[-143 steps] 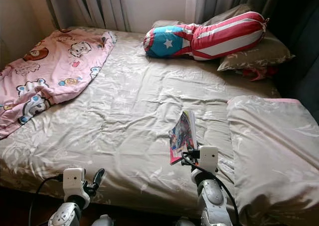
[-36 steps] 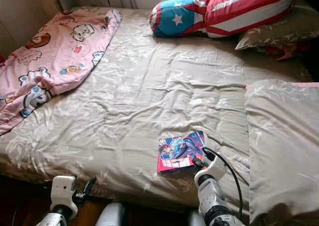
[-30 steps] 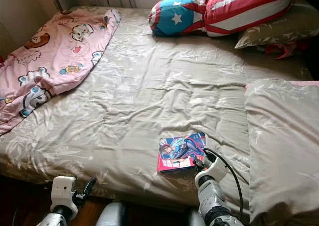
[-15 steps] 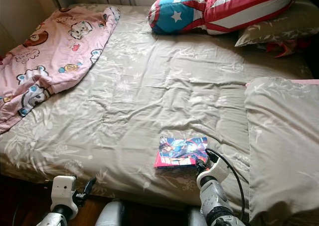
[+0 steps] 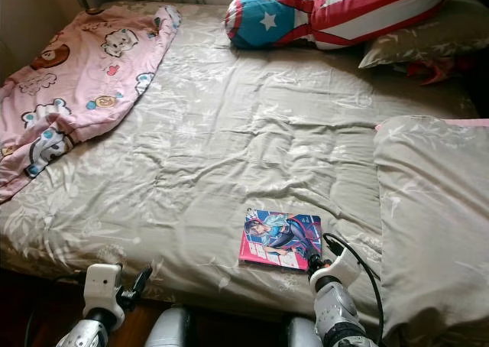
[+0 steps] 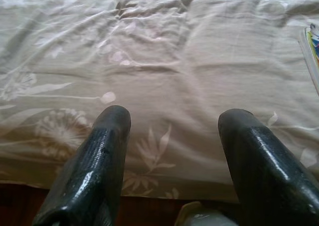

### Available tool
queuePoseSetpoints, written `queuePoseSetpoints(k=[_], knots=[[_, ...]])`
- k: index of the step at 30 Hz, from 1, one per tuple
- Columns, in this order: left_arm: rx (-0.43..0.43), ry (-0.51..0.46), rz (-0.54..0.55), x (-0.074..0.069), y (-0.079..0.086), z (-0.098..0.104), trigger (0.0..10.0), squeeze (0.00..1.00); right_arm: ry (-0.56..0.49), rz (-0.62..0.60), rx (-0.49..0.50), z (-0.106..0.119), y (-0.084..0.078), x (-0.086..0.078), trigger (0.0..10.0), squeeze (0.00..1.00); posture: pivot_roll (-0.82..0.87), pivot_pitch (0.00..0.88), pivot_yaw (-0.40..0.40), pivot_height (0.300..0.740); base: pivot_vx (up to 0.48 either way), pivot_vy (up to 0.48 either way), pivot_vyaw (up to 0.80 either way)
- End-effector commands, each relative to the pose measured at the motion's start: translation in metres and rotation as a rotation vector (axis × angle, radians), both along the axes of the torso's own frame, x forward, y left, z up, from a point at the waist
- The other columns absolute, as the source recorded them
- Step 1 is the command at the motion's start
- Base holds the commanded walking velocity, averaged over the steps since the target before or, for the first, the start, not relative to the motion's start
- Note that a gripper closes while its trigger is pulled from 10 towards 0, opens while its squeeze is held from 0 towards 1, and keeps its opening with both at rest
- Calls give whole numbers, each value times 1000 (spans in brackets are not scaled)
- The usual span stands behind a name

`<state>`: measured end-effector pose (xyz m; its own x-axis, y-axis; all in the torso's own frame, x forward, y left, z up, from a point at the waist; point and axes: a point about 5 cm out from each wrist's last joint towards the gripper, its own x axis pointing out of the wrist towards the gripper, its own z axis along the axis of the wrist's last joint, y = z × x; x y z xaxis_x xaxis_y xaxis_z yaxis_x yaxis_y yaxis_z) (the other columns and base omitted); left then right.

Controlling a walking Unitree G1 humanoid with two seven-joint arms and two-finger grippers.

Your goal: Clean up the room

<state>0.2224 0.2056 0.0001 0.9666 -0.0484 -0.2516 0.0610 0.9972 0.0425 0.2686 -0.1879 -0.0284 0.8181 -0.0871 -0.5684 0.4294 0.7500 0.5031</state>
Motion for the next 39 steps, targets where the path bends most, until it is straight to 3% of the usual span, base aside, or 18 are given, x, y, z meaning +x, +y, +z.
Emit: queuePoseSetpoints(k=[1, 9, 16, 22, 31, 39], knots=[[6, 50, 4, -6, 0, -9, 10000, 0, 44, -11, -5, -9, -3, -11, 10000, 0, 107, 166, 27, 653, 0, 0, 0], [-36, 106, 59, 0, -3, -21, 10000, 0, 55, 136, -154, -12, -7, -18, 10000, 0, 60, 105, -12, 653, 0, 0, 0], [-51, 211, 109, -10, -4, -40, 10000, 0, 85, 227, -289, -21, -8, -33, 10000, 0, 28, 56, -46, 653, 0, 0, 0], [-60, 299, 147, -21, -6, -54, 10000, 0, 86, 338, -293, -29, 6, -44, 10000, 0, 19, 23, -65, 677, 0, 0, 0], [-46, 437, 119, -32, -8, -69, 10000, 0, 243, 349, -329, -47, -4, -73, 10000, 0, 11, 0, -44, 737, 0, 0, 0], [-57, 484, 174, -34, -1, -72, 10000, 0, 355, 398, -349, -59, -7, -96, 10000, 0, 15, 0, -28, 740, 0, 0, 0]])
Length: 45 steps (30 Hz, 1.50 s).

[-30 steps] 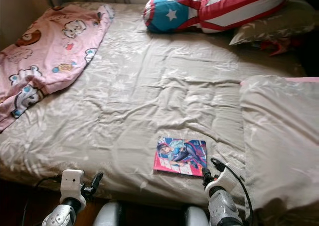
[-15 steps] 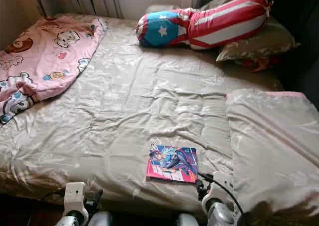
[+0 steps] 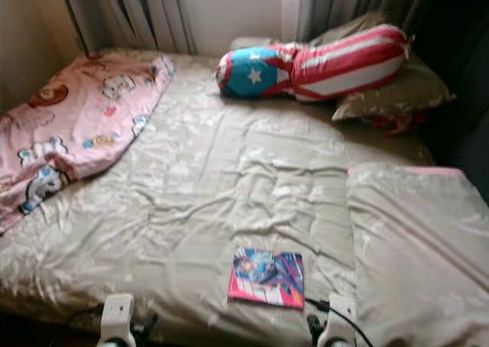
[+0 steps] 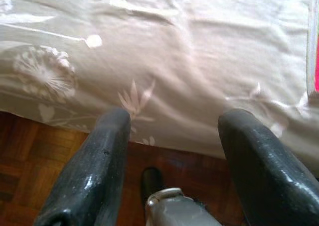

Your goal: Clean up the room

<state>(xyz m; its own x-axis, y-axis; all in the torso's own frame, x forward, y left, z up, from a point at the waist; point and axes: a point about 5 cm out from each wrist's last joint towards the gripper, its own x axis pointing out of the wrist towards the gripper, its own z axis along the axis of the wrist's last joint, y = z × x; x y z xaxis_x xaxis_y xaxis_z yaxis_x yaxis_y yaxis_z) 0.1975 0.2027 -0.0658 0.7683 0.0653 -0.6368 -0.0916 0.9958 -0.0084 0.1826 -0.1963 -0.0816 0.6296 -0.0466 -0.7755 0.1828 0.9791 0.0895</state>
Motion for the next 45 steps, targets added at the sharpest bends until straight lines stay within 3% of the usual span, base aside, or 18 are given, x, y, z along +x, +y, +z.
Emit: queuePoseSetpoints(k=[1, 6, 12, 24, 33, 45], knots=[[3, 65, 9, -11, 2, -7, 10000, 0, 51, -6, 2, -6, 0, -13, 10000, 0, 14, 0, -25, 740, 0, 0, 0], [6, 111, 29, -17, 3, -12, 10000, 0, 82, -42, 23, -10, -3, -20, 10000, 0, 7, 0, -18, 740, 0, 0, 0], [12, 124, 25, -20, 5, -13, 10000, 0, 71, -73, -35, -7, -16, -19, 10000, 0, 4, 0, -11, 740, 0, 0, 0], [31, 150, 42, -26, 12, -15, 10000, 0, 83, -45, -14, -11, 1, -22, 10000, 0, 24, 0, -11, 740, 0, 0, 643], [40, 161, 0, -25, 10, -15, 10000, 0, 75, -76, 4, -11, 6, -21, 10000, 0, 23, 0, -6, 740, 0, 0, 0], [52, 167, 22, -27, 12, -16, 10000, 0, 50, -70, -7, -9, 8, -17, 10000, 0, 26, 13, -8, 740, 0, 325, 0]])
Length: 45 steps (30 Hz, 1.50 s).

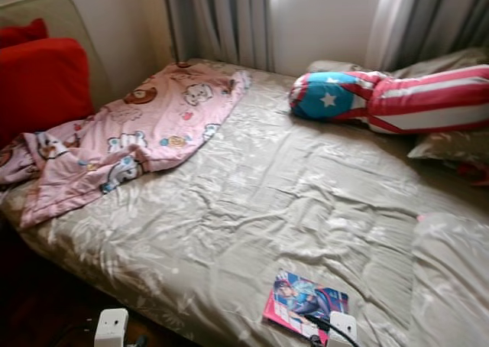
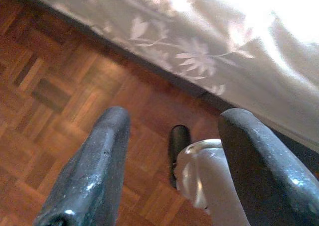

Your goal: Clean up the room

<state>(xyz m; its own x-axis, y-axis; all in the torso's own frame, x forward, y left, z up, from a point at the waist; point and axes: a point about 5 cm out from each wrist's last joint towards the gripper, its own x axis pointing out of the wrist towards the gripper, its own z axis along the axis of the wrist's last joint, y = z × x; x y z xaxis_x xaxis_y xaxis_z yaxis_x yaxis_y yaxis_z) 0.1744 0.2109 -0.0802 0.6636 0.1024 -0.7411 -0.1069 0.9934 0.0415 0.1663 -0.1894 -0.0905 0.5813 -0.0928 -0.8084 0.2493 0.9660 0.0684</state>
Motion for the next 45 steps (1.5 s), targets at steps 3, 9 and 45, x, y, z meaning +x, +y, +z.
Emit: queuePoseSetpoints(k=[3, 9, 45], knots=[[15, 27, 6, -6, 4, -3, 10000, 0, -2, -6, 4, -1, 1, -1, 10000, 0, 28, 15, -10, 740, 0, 480, 0], [15, 31, 12, -8, 4, -3, 10000, 0, -2, -5, 2, 0, 1, -1, 10000, 0, 26, 23, -8, 740, 0, 480, 0], [9, 69, 37, -16, 7, -7, 10000, 0, 19, 47, 13, -2, 6, -3, 10000, 0, 25, 0, -8, 740, 0, 480, 0]])
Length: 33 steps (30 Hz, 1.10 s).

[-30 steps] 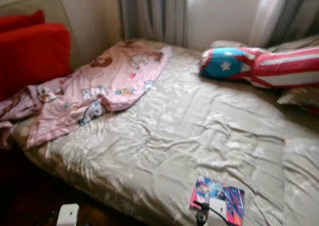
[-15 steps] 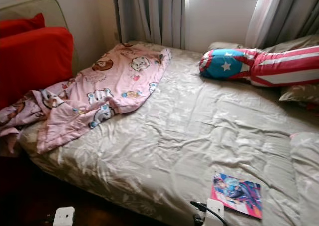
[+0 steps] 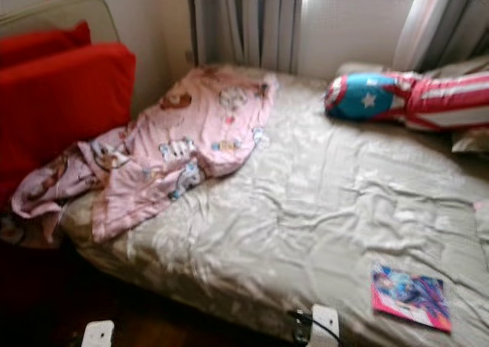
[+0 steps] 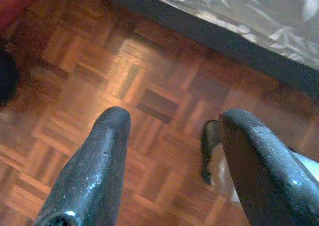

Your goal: Clean up the room

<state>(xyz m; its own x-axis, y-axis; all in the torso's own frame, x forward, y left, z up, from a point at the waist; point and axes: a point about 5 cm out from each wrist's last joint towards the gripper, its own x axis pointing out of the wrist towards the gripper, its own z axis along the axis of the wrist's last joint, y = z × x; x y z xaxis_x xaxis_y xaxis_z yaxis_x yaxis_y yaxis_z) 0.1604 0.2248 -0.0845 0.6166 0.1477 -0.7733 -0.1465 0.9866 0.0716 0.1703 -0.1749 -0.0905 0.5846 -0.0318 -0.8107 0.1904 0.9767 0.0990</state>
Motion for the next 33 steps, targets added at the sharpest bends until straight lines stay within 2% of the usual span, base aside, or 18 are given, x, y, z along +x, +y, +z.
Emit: queuePoseSetpoints(k=[1, 28, 33], knots=[[-16, 15, -7, -3, -7, -3, 10000, 0, 19, -13, -20, -2, -9, -7, 10000, 0, 25, 0, -8, 740, 0, 480, 0], [-20, -1, -6, -1, -8, -2, 10000, 0, 26, 4, -15, -3, -7, -8, 10000, 0, 30, 0, -9, 740, 0, 480, 0], [-17, -4, -7, 0, -8, -2, 10000, 0, 25, 3, -13, -3, -7, -8, 10000, 0, 30, 0, -8, 740, 0, 68, 0]])
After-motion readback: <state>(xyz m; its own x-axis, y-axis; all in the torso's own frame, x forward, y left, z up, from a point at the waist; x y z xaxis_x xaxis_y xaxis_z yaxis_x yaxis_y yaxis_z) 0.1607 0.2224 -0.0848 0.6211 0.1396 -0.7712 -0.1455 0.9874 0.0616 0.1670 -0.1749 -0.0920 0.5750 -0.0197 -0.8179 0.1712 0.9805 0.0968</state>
